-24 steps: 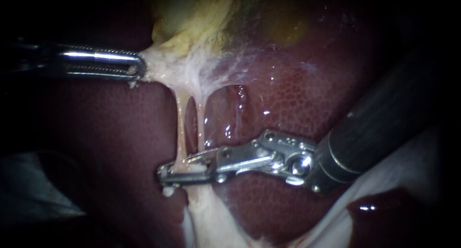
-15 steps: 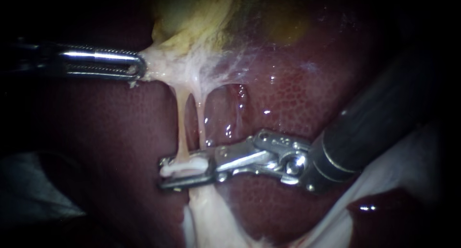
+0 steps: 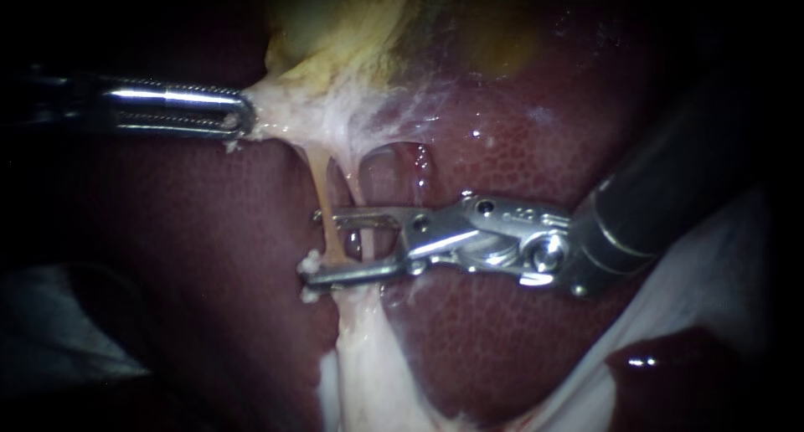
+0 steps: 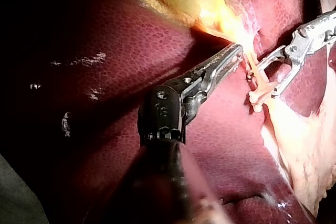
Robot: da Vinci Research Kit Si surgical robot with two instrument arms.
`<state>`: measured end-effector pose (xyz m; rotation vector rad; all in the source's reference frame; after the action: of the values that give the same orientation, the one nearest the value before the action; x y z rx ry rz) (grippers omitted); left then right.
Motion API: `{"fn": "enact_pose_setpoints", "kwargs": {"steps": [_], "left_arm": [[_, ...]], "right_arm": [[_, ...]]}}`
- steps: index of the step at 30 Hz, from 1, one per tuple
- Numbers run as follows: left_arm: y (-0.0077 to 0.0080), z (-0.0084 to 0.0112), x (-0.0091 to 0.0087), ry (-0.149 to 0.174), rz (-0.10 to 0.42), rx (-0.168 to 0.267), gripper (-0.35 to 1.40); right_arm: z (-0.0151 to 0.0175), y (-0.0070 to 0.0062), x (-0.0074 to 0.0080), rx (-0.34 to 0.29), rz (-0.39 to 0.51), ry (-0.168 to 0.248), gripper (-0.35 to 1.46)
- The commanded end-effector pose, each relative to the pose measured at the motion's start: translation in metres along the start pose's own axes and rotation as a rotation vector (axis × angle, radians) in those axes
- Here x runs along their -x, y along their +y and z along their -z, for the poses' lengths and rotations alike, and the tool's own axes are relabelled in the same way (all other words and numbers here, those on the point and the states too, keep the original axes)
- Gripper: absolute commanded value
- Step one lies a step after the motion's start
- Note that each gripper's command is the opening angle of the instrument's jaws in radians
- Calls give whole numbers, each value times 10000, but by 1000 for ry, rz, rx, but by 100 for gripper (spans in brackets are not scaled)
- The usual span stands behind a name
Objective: Going back second clip left tube
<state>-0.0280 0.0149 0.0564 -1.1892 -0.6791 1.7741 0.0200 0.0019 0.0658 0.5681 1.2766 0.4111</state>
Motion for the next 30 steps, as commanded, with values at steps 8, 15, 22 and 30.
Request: {"fn": "enact_pose_setpoints", "kwargs": {"steps": [8, 15, 22, 30], "left_arm": [[0, 2, 0, -1, 0, 2, -35], [-1, 2, 0, -1, 0, 2, -35], [-2, 2, -1, -1, 0, 2, -35], [-9, -9, 6, 2, -5, -3, -35]], "right_arm": [[60, -22, -8, 11, 141, -133, 49], [107, -30, -18, 17, 186, -145, 50], [141, -35, -28, 23, 196, -147, 50], [157, -37, -32, 27, 204, -148, 50]]}}
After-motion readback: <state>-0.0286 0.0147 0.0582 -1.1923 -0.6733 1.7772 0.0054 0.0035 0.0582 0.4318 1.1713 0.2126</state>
